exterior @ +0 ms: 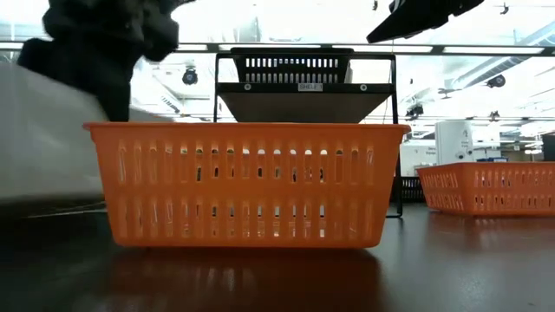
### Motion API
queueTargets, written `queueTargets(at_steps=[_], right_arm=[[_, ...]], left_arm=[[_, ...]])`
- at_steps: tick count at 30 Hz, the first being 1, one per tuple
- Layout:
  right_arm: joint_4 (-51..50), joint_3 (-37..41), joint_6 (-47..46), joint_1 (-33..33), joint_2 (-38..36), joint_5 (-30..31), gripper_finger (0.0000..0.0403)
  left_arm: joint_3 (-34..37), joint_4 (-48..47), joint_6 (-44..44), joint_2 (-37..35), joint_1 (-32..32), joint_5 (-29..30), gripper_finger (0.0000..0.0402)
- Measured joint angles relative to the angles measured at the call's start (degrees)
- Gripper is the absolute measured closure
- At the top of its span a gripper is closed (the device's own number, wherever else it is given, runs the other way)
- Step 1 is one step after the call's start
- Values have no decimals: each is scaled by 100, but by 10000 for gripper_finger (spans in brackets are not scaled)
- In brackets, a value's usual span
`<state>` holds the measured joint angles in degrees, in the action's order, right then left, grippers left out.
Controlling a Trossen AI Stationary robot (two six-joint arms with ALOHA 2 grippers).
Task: Stack baskets on shelf by color
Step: Stack the right gray bin into the gray bin on the shelf
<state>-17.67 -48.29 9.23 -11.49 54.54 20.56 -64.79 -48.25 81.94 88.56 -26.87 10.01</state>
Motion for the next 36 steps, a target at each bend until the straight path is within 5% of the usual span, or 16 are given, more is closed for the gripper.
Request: queueTargets(at_steps=[20, 27, 36], right_arm=[[98, 0, -339, -2, 0, 0, 394], [181, 0, -334, -2, -2, -2, 394], [207, 0, -318, -1, 74, 0, 394]], left_arm=[[68, -381, -2151, -2106, -11, 1112, 401], [-8, -381, -3446, -2534, -11, 1937, 401], [-293, -105, -6159, -2503, 10, 3301, 401]])
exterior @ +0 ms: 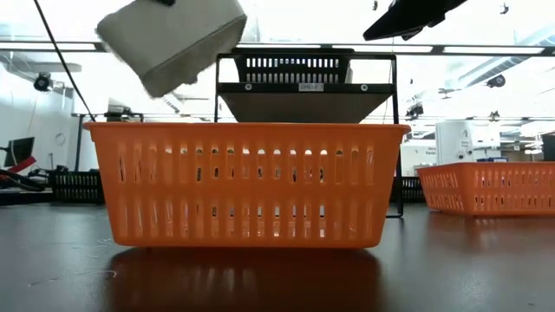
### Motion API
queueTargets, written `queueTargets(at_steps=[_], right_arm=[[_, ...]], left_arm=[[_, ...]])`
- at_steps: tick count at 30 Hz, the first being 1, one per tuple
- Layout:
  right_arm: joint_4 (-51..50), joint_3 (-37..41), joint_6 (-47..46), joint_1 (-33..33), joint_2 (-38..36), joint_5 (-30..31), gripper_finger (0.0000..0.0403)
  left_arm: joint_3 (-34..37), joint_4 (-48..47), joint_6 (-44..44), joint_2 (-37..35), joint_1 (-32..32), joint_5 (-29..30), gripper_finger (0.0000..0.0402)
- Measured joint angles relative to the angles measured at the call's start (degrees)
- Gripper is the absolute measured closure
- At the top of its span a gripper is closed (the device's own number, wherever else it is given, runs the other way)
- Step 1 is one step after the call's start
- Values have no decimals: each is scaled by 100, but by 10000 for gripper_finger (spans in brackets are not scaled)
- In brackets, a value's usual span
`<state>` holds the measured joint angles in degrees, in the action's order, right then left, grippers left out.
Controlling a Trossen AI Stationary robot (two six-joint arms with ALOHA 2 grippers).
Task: Stack baskets on shelf by color
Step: Stack the right gray bin into the gray bin on the shelf
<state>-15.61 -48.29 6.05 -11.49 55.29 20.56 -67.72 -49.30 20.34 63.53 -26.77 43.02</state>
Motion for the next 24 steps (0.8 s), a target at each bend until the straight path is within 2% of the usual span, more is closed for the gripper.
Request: queueTargets(at_steps=[3, 8, 11, 16, 18, 24], right_arm=[[8, 0, -37, 0, 14, 0, 394], [3, 0, -245, 0, 34, 0, 394], [-32, 0, -284, 1, 35, 0, 394], [-51, 0, -219, 1, 26, 3, 394], [-51, 0, -194, -2, 24, 4, 394], [-89, 0, -225, -1, 22, 4, 394]], left_arm=[[-177, 431, -1182, 30, 66, 60, 401], [-389, 1777, -3120, 36, 368, 17, 401], [-424, 2435, -4058, 79, 716, -446, 401], [-446, 3159, -4395, 296, 1633, -1972, 401], [-443, 3296, -4385, 454, 2010, -2371, 401], [-591, 3286, -4303, 1000, 2855, -2497, 401]])
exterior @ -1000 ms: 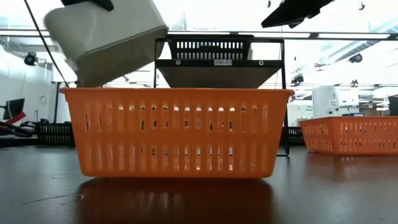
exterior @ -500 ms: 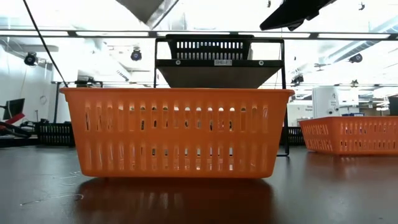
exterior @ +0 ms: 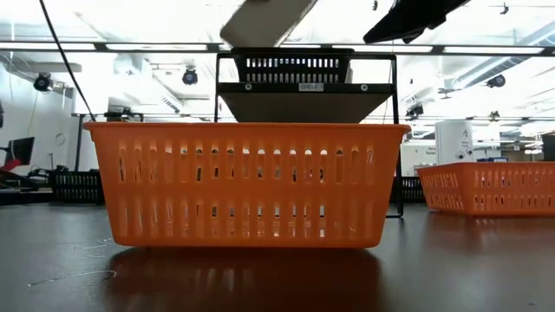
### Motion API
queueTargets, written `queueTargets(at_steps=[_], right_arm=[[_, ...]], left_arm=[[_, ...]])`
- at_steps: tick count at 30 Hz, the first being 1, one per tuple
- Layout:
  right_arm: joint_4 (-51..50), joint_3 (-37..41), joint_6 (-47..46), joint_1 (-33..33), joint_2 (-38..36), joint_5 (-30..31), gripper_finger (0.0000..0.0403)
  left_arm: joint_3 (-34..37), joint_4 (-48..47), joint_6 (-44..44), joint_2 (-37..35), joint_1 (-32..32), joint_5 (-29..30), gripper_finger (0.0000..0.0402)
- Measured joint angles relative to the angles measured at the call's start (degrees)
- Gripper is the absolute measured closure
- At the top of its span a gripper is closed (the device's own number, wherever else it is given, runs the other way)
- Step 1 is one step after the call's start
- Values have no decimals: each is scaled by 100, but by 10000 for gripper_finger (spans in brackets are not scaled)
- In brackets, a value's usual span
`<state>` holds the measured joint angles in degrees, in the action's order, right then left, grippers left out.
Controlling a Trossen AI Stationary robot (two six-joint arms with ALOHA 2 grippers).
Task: Stack baskets on shelf by color
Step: Stack the right gray bin into the gray bin on the shelf
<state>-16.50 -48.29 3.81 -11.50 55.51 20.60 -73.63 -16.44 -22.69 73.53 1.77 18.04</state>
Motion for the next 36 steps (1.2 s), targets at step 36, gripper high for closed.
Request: queueTargets(at_steps=[36], right_arm=[[-172, 0, -190, 0, 0, 0, 394]], left_arm=[[-4, 97, 151, 460, 189, -17, 401]])
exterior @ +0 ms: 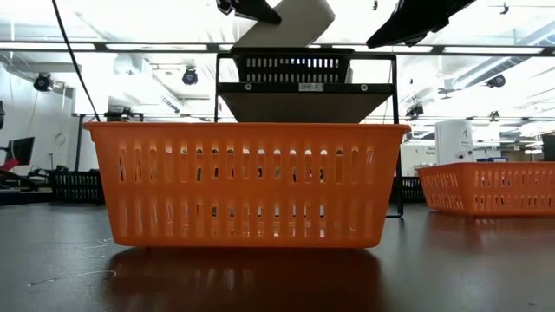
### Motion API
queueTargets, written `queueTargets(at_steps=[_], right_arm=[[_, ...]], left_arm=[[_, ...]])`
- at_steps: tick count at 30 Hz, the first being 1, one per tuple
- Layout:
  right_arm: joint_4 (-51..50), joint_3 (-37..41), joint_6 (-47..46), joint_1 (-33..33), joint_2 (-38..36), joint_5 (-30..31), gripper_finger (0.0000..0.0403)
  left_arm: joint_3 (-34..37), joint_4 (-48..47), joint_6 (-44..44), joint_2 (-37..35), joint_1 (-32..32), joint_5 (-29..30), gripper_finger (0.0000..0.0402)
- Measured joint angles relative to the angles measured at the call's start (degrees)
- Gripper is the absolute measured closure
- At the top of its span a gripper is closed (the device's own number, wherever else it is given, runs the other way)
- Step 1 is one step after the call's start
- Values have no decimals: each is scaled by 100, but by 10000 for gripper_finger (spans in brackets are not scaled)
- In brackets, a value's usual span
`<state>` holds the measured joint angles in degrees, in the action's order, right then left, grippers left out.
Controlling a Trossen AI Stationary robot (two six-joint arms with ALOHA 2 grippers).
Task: Stack baskets on shelf by color
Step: Stack the right gray bin into the gray bin on the shelf
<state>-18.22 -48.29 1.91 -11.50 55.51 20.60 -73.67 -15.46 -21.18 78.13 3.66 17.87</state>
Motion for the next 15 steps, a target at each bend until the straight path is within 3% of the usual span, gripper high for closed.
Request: queueTargets(at_steps=[15], right_arm=[[-3, 0, -171, -1, 0, 2, 394]], left_arm=[[-15, 171, -71, -95, 2, -7, 288]])
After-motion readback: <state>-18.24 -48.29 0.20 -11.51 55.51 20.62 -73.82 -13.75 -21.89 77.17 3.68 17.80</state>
